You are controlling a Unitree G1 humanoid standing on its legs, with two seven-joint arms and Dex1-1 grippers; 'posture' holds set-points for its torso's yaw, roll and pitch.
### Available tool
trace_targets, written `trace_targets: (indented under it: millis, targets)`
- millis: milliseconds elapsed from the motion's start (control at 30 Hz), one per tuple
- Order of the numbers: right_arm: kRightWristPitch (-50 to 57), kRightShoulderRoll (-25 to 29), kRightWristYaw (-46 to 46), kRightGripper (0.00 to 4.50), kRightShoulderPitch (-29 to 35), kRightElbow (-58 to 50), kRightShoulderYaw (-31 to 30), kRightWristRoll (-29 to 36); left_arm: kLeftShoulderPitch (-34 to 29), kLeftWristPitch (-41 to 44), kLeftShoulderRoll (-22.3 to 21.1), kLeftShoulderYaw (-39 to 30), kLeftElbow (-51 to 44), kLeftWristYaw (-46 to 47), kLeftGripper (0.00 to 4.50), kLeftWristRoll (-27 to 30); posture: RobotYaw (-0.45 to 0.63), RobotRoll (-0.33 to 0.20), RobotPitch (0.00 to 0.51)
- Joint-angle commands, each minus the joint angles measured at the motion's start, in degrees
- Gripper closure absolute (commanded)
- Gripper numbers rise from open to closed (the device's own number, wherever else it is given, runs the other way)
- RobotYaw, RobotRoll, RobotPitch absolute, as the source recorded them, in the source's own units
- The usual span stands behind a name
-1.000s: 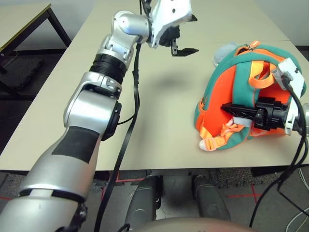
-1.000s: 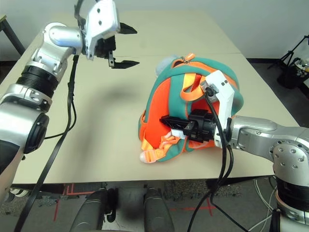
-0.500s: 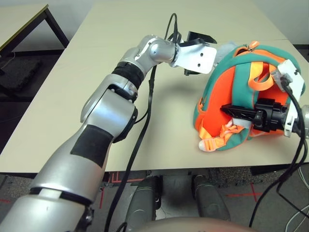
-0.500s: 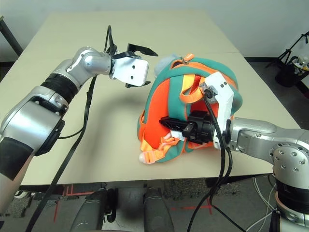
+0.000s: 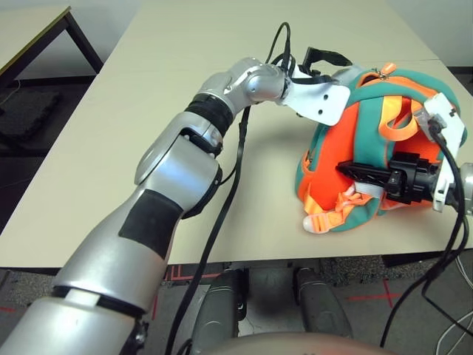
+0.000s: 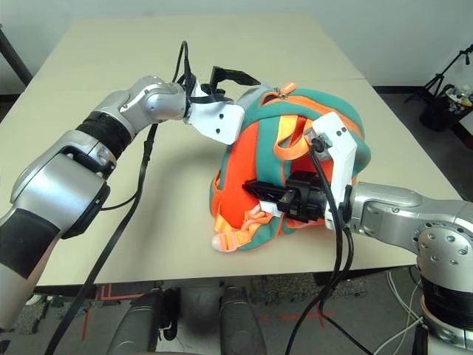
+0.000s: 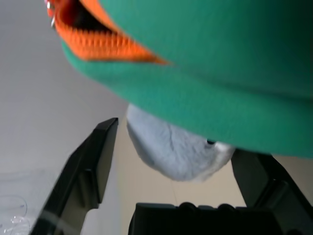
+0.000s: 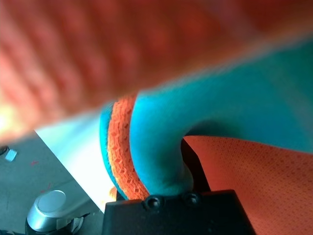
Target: Put the pencil case into the backpack and zip it.
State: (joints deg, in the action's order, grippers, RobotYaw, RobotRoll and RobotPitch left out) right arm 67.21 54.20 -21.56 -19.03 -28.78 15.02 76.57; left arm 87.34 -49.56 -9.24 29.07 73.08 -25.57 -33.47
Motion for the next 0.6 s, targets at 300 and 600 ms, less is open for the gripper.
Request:
trace_targets:
  millis: [300,600]
  targets:
    - [0.4,-0.7,0.2,4.42,0.8,-0.8,-1.8,0.2,-0.7,-0.4,0.1,-1.1,0.8,-2.9,3.62,1.3,-0.09,0.0,0.157]
    - [0.4,-0.3,-0.7,4.42,0.6,-0.1,-1.9,-0.4,-1.1,1.4,-5.7,-10.5,-3.1,-26.0,4.35,16.2,-0.05,0.0,0.156]
